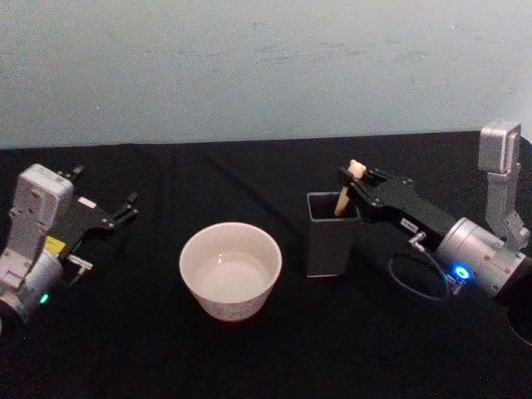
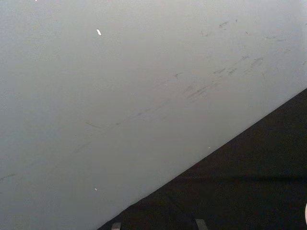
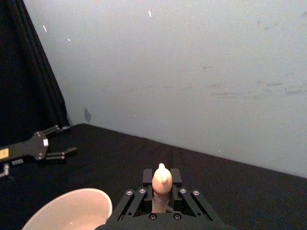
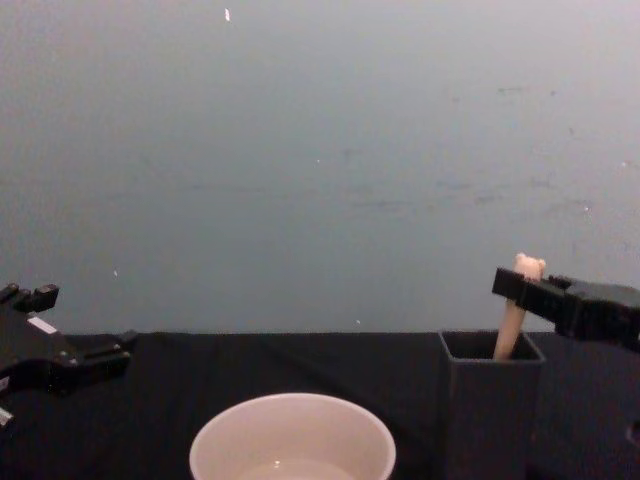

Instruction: Pick up the stirring spoon with one hand, stir inside the cup, then place it back in its original position.

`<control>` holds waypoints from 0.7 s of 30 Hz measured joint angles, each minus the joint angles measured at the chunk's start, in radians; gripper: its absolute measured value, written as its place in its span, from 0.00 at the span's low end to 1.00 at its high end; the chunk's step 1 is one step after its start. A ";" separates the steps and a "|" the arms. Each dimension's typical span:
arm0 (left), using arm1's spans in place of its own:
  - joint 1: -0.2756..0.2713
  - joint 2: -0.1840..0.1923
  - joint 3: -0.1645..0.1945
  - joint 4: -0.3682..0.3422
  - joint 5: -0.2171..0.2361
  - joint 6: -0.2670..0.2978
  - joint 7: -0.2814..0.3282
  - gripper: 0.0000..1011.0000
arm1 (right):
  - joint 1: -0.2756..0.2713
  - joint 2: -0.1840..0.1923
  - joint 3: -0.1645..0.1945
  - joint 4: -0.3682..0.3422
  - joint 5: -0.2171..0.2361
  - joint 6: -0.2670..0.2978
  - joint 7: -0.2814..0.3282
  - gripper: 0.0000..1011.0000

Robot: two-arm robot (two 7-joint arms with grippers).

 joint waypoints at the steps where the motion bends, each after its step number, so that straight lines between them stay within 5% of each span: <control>1: 0.000 0.000 0.000 0.000 0.000 0.000 0.000 0.99 | -0.002 0.003 0.002 -0.010 0.006 0.000 0.000 0.21; 21: 0.000 0.000 0.000 0.000 0.000 0.000 0.000 0.99 | -0.022 0.036 0.050 -0.143 0.092 -0.040 -0.002 0.21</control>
